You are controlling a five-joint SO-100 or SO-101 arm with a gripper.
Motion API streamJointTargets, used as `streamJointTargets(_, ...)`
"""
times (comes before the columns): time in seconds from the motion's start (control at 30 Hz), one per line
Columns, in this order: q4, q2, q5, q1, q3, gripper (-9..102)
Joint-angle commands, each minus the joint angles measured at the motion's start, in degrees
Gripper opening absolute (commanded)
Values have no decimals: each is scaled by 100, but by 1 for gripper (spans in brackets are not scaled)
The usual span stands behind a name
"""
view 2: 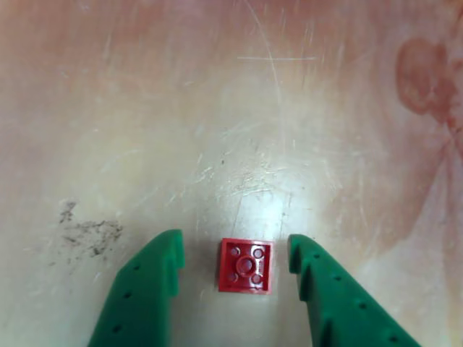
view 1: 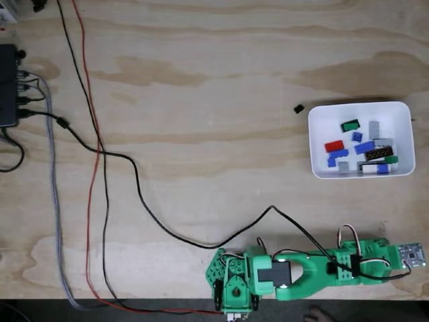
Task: Put all lego bricks in the bin.
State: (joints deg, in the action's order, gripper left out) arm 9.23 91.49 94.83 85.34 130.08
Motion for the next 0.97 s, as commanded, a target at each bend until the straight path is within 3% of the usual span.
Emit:
streamJointTargets(0.0, -141, 193, 264, 132, -70, 14)
streamJointTargets(0.3, -255, 53, 193, -44, 97, 8)
streamJointTargets(0.63, -536, 53, 193, -132, 193, 14)
streamJointTargets(0.93, -466, 18, 325, -246, 360, 0)
